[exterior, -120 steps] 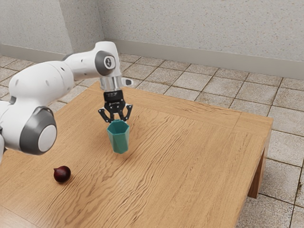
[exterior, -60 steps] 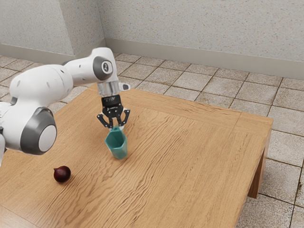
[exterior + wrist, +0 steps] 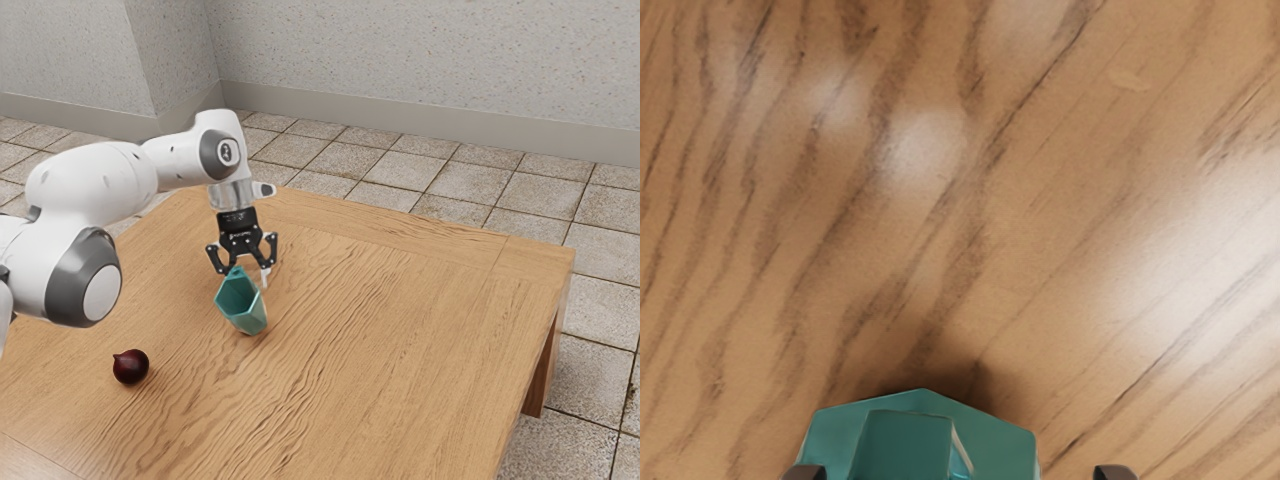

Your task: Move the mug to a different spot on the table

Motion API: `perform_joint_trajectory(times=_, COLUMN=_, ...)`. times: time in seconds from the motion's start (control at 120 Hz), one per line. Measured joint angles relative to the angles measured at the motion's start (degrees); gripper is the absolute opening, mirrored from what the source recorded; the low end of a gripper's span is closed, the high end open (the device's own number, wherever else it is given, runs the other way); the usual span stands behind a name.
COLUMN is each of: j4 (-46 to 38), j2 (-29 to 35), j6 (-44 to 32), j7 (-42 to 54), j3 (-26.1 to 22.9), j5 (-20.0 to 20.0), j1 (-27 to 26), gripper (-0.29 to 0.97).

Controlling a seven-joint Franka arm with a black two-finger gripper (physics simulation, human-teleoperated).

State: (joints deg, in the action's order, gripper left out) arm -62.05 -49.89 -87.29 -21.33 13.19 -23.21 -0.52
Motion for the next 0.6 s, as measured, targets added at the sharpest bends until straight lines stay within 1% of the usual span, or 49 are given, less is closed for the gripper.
perform_joint_trajectory(times=0.158, j4=-0.10, j2=0.00, j6=-1.86, j7=0.04, j3=-0.07, j5=0.19, j1=-0.09, gripper=0.40)
perform_joint_trajectory(times=0.467, j4=-0.89, j2=0.14, j6=-5.21, j7=0.71, j3=-0.27, j5=1.35, j1=-0.25, gripper=0.49)
perform_joint_trajectory(times=0.6, j4=-0.90, j2=0.37, j6=-5.72, j7=1.02, j3=-0.27, j5=2.18, j1=-0.37, gripper=0.58)
